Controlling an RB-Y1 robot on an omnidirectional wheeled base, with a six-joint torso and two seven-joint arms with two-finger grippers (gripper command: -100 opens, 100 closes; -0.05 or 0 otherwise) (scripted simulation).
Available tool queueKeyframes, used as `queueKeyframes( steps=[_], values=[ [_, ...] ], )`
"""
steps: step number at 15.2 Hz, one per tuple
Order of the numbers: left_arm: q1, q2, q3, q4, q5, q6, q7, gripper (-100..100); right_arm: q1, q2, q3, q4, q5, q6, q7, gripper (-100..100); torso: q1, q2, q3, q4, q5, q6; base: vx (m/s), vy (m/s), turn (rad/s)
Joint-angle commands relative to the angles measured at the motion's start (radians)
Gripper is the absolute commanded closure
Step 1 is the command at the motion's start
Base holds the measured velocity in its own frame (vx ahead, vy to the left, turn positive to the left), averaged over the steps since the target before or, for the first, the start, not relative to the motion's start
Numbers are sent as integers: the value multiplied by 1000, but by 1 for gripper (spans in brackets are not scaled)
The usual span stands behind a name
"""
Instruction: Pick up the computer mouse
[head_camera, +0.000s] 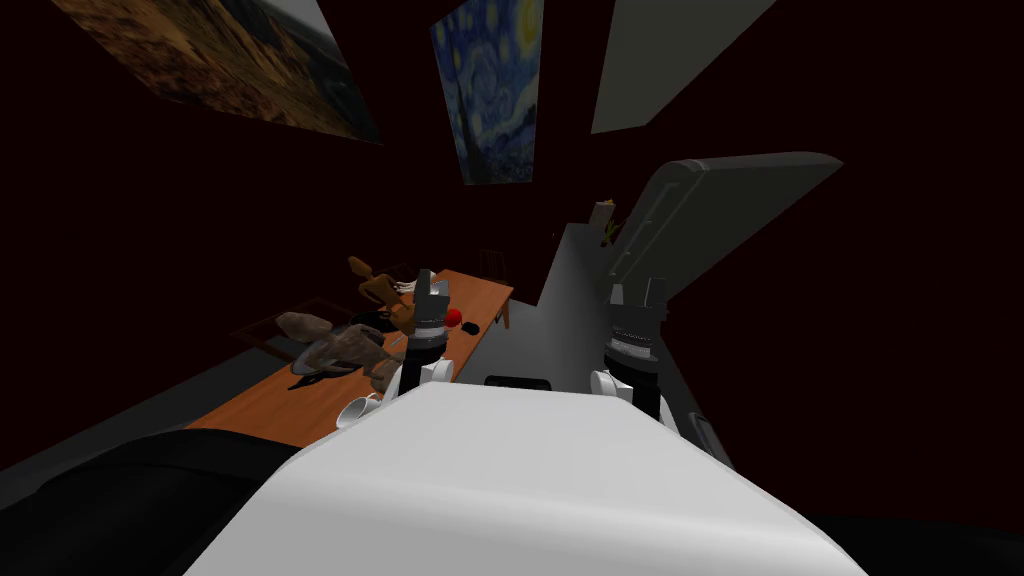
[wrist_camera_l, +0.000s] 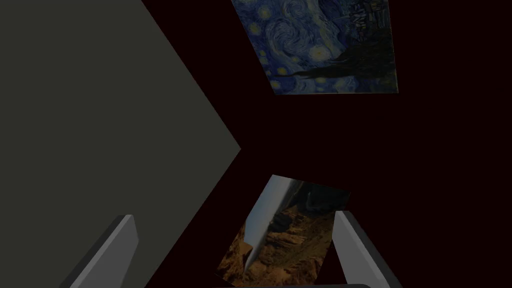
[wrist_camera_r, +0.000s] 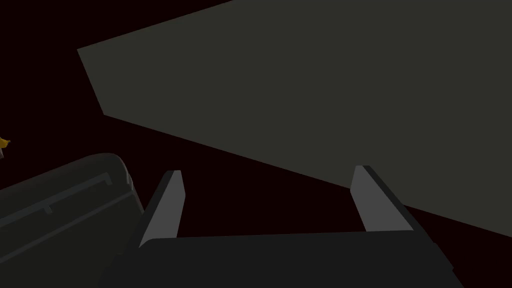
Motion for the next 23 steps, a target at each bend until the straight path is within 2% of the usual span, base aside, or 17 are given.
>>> queueKeyframes(
  steps=[1,3,4,5,8,9,10,11,12,13,15,16,17,23],
  values=[
    [-2,37,1,9,7,31,-4,-100,0,0,0,0,0,0,0,0,0,0,0,0,0,0,12,-2,-23],
    [-5,65,4,22,17,76,-10,-100,0,0,0,0,0,0,0,0,0,-1,-1,0,0,0,32,-10,-41],
    [-5,65,4,22,17,76,-10,-100,0,0,0,0,0,0,0,0,0,-2,-1,0,0,0,34,-6,-20],
    [-7,77,5,29,23,104,-14,-100,0,0,0,0,0,0,0,0,0,-2,-1,-1,0,0,37,-6,-23],
    [-9,88,7,38,31,137,-18,-100,0,0,0,0,0,0,0,0,0,-3,-2,-1,0,0,32,-4,-24],
    [-12,97,8,46,39,173,-23,-100,0,0,0,0,0,0,0,0,0,-3,-2,-1,0,0,36,-5,-35],
    [-12,97,8,46,39,173,-23,-100,0,0,0,0,0,0,0,0,0,-3,-2,-1,0,0,35,-8,-27],
    [-14,106,10,56,47,207,-28,-100,0,0,0,0,0,0,0,0,0,-3,-2,-1,0,0,36,-10,-33],
    [-14,106,10,56,47,213,-28,-100,0,0,0,0,0,0,0,0,0,-3,-2,-1,0,0,35,-9,-24],
    [-17,113,12,65,57,241,-34,-100,0,0,0,0,0,0,0,0,0,-3,-2,-1,0,0,41,-8,-36],
    [-17,113,12,65,57,255,-34,-100,0,0,0,0,0,0,0,0,0,-3,-2,-1,0,0,35,-2,-23],
    [-19,120,14,75,67,290,-40,-100,0,0,0,0,0,0,0,0,0,-3,-2,-1,0,0,31,3,-32],
    [-19,120,14,75,67,300,-40,-100,0,0,0,0,0,0,0,0,0,-3,-2,-1,0,0,34,0,-33],
    [-27,142,21,107,100,445,-60,-100,0,0,0,0,0,0,0,0,-1,-4,-2,-1,0,0,48,-11,-41]
  ],
)
